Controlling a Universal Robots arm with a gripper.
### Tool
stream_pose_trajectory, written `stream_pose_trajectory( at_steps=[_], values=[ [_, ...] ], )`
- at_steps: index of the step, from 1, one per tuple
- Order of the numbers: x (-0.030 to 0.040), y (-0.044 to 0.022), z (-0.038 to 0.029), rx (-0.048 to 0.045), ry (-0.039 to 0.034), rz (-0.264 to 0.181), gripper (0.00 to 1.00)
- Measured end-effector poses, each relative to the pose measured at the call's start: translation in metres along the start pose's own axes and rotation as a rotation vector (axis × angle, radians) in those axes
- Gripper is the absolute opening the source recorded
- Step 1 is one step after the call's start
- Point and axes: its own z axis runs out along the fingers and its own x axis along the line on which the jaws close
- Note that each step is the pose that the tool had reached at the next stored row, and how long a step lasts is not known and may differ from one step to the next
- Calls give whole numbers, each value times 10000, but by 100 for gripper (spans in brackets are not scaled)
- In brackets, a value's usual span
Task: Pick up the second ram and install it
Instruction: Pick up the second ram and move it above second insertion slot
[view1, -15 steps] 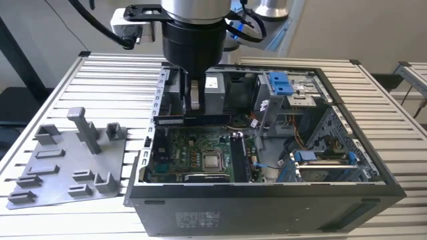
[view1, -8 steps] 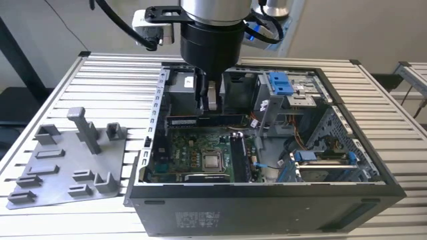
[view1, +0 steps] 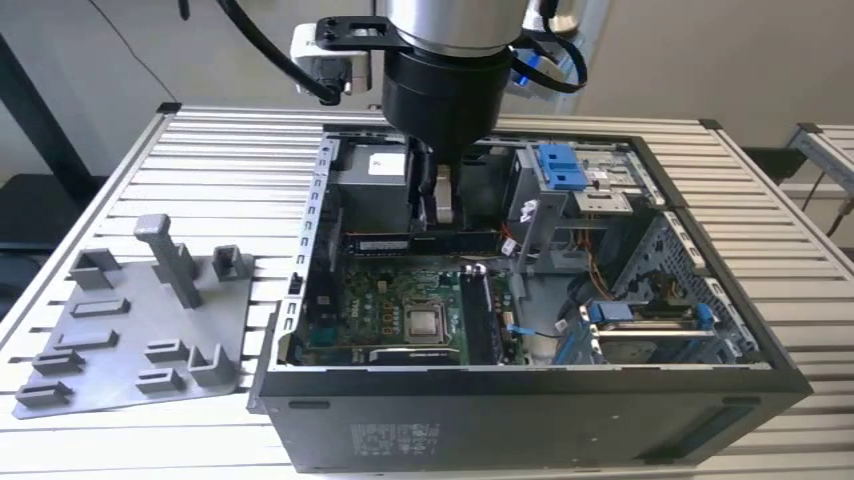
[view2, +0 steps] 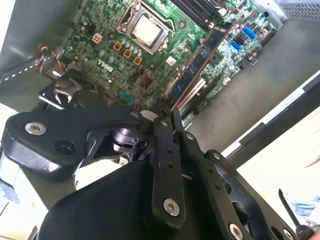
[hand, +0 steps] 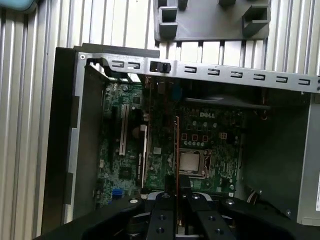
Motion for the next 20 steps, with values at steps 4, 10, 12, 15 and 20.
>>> stream_pose_trajectory(
  at_steps=[4,10,12,15,20],
  values=[
    [3,-55,6,2,-6,135,15],
    [12,-211,6,3,-9,225,15],
    [16,-272,5,3,-11,240,15],
    [21,-365,4,4,-12,264,15],
    [30,-517,1,4,-14,304,15]
  ],
)
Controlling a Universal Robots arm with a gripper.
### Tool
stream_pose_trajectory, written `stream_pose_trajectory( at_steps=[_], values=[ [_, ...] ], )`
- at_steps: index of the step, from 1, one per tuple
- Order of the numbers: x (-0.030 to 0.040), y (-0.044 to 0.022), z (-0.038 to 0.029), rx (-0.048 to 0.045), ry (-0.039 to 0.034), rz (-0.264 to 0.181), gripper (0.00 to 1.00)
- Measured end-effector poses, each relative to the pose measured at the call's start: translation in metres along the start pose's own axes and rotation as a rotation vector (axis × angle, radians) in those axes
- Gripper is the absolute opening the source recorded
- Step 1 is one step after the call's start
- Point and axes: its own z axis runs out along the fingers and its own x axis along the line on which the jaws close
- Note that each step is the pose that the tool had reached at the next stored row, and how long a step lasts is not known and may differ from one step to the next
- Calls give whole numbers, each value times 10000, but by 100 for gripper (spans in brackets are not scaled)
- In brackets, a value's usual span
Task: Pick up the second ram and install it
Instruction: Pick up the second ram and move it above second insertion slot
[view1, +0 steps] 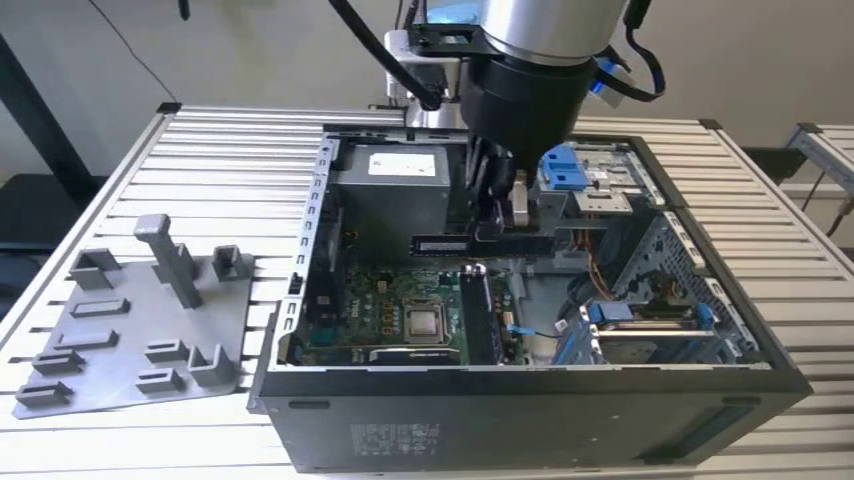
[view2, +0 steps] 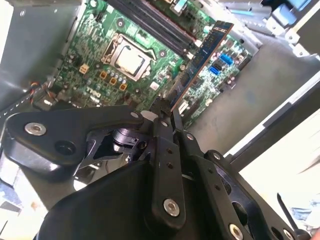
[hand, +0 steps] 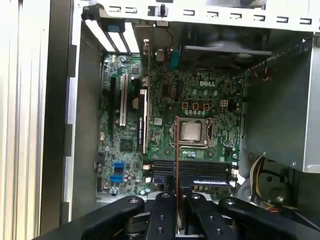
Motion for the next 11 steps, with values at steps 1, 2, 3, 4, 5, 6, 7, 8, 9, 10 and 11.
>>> stream_pose_trajectory(
  at_steps=[1,2,3,4,5,6,7,8,9,10,11],
  values=[
    [1,-30,-1,0,0,8,15],
    [2,-59,-2,0,-1,17,15],
    [2,-88,-3,0,0,25,15],
    [3,-116,-3,0,-1,34,15],
    [4,-143,-4,0,-2,41,15],
    [4,-166,-5,0,-2,49,15],
    [5,-189,-6,0,-2,54,15],
    [5,-207,-7,0,-3,56,15],
    [6,-222,-7,1,-3,56,15],
    [6,-230,-8,1,-3,56,15],
    [6,-231,-8,0,-3,56,15]
  ],
)
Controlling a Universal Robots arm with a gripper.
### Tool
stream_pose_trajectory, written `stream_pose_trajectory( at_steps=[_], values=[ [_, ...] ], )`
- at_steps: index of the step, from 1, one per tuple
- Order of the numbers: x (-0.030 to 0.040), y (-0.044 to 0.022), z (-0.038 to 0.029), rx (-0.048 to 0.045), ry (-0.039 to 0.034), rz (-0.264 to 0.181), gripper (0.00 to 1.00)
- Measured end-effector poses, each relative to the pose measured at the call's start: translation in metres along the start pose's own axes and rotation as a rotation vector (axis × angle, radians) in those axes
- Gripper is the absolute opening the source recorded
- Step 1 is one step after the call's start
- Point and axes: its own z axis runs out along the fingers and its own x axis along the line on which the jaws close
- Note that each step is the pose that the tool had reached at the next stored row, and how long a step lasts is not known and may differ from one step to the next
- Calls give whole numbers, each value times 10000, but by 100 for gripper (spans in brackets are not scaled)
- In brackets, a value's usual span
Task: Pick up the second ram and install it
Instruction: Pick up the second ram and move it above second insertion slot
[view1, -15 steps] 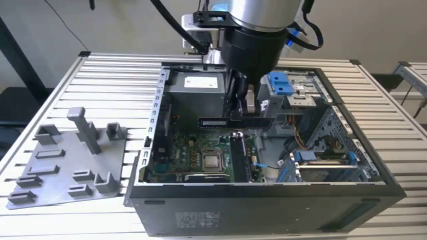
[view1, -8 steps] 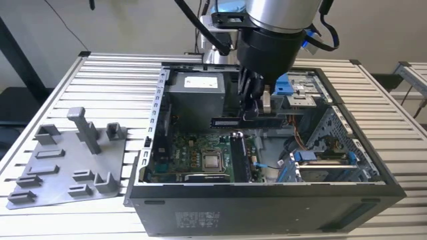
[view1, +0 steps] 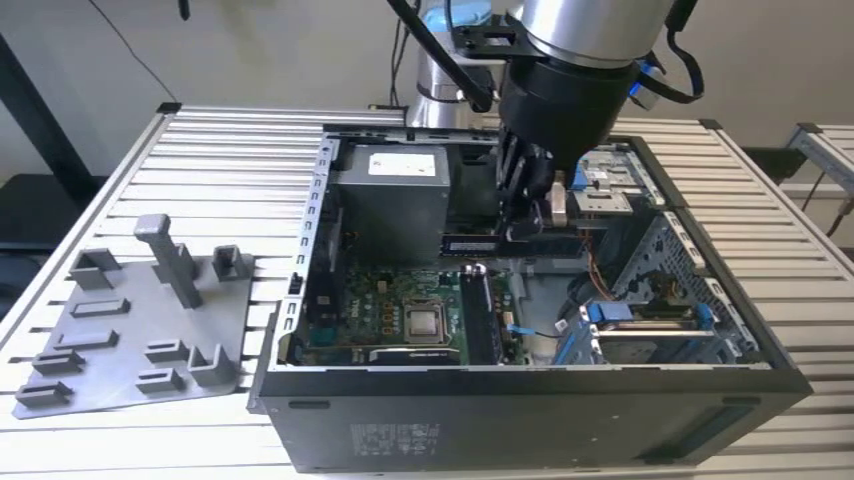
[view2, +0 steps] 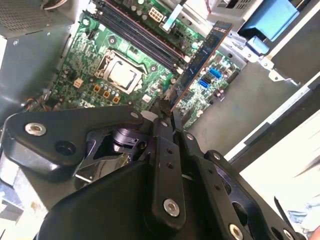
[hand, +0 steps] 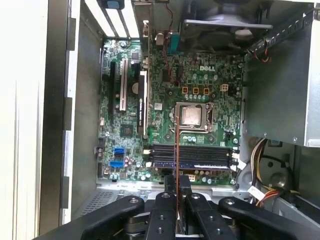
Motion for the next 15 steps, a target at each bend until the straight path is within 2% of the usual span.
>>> stream_pose_trajectory(
  at_steps=[9,11,15],
  values=[
    [-7,-2,-1,0,2,0,15],
    [-37,-2,0,0,1,1,15],
    [-162,-5,2,0,0,0,15]
  ],
)
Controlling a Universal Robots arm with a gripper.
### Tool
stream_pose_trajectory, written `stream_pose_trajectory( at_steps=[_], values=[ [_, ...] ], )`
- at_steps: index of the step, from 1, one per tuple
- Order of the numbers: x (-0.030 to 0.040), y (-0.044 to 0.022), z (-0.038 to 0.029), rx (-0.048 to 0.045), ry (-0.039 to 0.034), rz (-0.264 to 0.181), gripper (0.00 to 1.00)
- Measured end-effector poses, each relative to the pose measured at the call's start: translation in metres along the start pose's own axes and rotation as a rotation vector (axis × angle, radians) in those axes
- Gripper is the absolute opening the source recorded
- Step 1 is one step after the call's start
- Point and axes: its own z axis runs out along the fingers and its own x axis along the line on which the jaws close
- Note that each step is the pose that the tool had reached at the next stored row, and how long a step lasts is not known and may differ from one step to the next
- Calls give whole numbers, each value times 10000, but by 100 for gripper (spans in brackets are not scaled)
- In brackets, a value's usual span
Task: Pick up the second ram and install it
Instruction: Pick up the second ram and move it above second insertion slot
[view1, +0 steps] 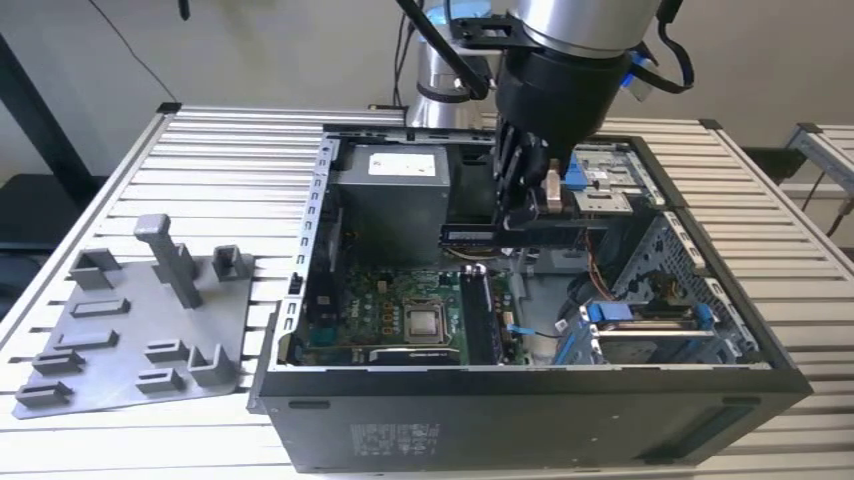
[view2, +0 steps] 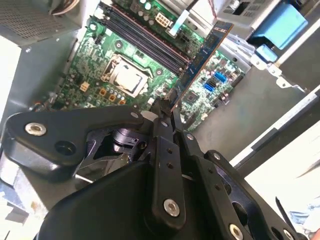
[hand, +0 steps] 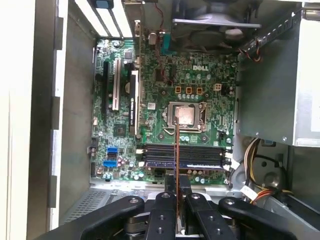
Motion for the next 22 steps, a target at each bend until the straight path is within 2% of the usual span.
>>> stream_pose_trajectory(
  at_steps=[14,19,22],
  values=[
    [-560,-12,11,1,2,-8,15],
    [-712,-16,14,3,4,-46,15],
    [-780,-17,16,9,4,-58,15]
  ],
)
